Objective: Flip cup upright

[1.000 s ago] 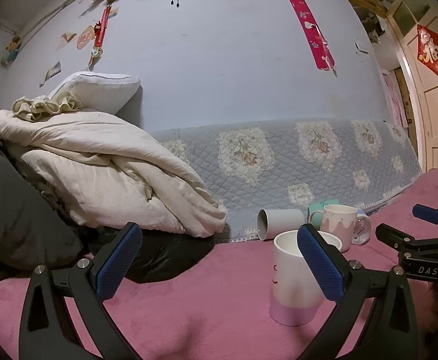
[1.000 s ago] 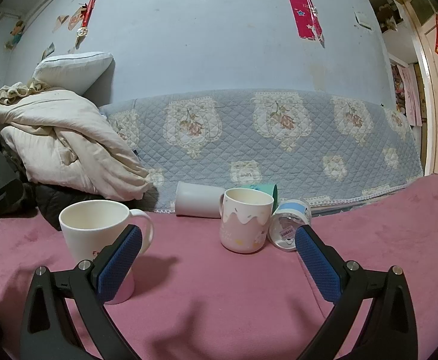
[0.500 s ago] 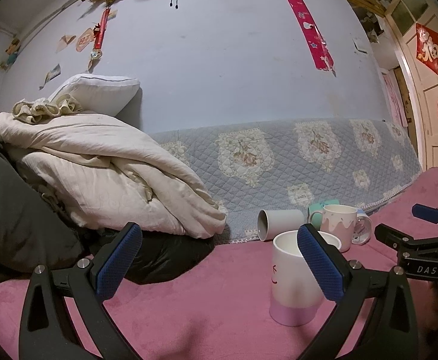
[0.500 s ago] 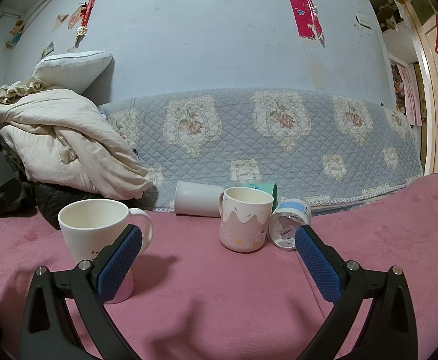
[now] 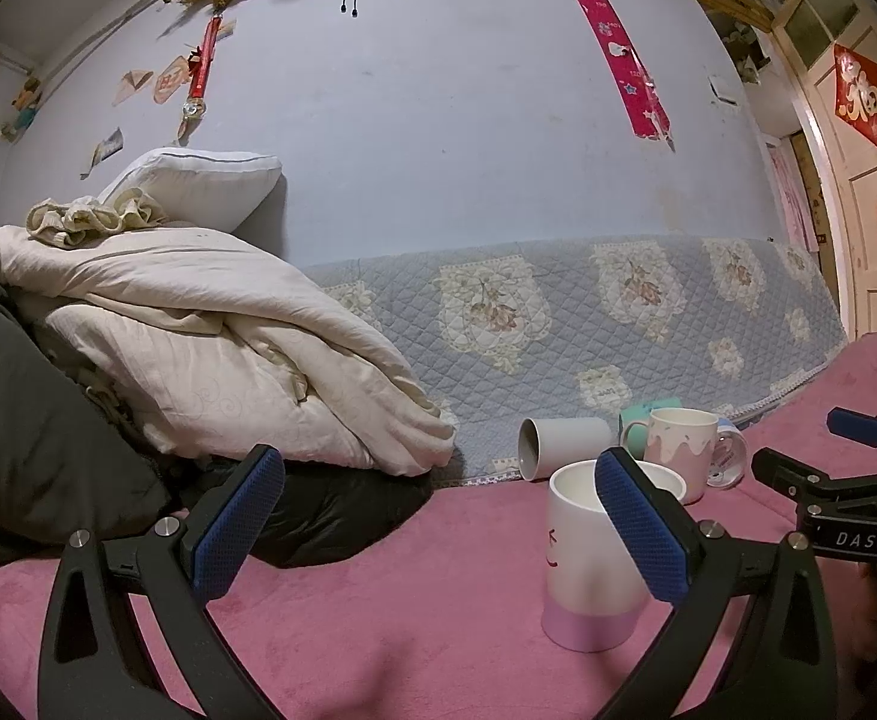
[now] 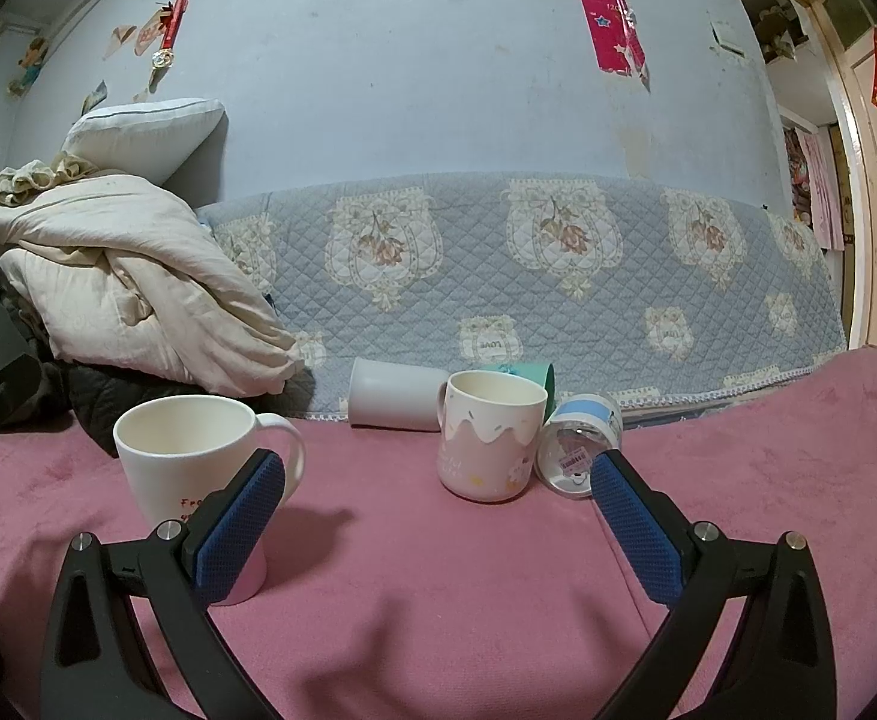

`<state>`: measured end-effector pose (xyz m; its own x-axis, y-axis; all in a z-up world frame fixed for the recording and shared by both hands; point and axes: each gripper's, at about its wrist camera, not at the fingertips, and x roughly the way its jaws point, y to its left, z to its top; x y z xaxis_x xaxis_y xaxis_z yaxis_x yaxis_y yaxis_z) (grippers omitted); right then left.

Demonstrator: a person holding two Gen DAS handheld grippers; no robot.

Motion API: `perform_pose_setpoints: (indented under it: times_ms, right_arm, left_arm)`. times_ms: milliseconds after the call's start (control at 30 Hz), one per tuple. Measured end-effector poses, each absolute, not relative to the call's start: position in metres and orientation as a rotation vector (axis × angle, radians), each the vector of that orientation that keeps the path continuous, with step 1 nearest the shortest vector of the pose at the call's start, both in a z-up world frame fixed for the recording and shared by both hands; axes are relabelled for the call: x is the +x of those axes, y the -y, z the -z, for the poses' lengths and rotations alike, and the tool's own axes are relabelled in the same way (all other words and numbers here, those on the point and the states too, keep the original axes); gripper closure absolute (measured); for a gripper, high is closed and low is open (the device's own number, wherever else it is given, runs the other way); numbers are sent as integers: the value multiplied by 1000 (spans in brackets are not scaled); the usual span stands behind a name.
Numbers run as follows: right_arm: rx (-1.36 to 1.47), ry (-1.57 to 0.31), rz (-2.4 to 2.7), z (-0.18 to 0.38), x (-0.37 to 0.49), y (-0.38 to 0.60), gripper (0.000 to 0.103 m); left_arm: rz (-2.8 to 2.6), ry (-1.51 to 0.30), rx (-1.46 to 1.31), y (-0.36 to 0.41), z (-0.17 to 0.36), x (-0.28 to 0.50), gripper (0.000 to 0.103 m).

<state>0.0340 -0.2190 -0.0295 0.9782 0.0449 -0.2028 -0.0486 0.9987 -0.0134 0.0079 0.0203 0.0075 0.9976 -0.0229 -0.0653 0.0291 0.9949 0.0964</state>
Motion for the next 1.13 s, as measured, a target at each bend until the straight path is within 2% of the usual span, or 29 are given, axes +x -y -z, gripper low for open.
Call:
perform_pose_setpoints:
  times_ms: [1133]
  right_arm:
    - [-22,-212,-50,31,33,221,0]
  left_arm:
    - [21,-71,100,-22,-8,8,0]
